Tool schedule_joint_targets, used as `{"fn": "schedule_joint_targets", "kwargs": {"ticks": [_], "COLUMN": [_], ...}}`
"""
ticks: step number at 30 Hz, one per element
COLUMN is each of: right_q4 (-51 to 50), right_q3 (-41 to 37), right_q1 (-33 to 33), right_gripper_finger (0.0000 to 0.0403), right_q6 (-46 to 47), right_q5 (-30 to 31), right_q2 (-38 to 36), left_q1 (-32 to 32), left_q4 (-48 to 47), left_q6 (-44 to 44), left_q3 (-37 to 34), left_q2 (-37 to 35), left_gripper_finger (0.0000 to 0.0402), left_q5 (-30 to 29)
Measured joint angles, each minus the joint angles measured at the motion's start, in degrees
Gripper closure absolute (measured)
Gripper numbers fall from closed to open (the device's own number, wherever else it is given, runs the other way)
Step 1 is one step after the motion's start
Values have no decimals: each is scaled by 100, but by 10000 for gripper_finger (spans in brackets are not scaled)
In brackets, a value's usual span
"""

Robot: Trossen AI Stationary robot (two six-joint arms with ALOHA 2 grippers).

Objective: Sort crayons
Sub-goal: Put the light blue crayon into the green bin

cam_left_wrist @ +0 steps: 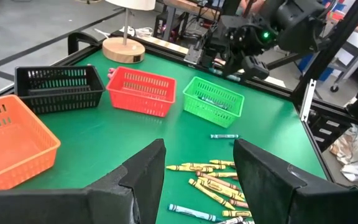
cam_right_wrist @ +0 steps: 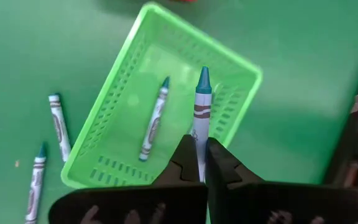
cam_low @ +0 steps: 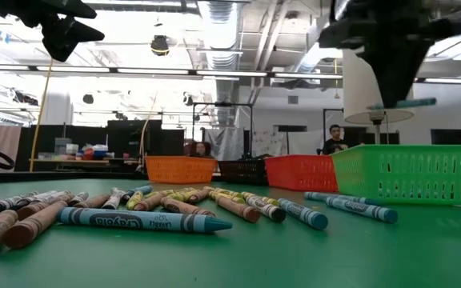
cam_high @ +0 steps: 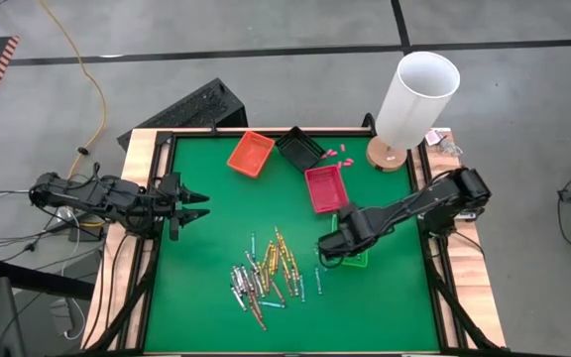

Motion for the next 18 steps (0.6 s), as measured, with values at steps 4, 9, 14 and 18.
{"fn": "schedule_joint_targets", "kwargs": {"ticks": [4, 9, 14, 18], "right_q4": [682, 1178, 1287, 1509], "right_q3": [-533, -978, -1182, -1327], "right_q1": [13, 8, 10, 10], "right_gripper_finger": [399, 399, 399, 399], "right_q6": [36, 173, 364, 379], "right_q5": [-76, -76, -80, -83], "right_q2": [-250, -459, -478, -478], "left_q1": [-1, -2, 0, -1], "left_q4": [0, 0, 0, 0], "left_q6": [2, 4, 7, 12], "left_q3": [0, 0, 0, 0], "left_q2": [0, 0, -2, -1], "left_gripper_finger": [221, 221, 221, 221], "left_q5": [-15, -61, -68, -141]}}
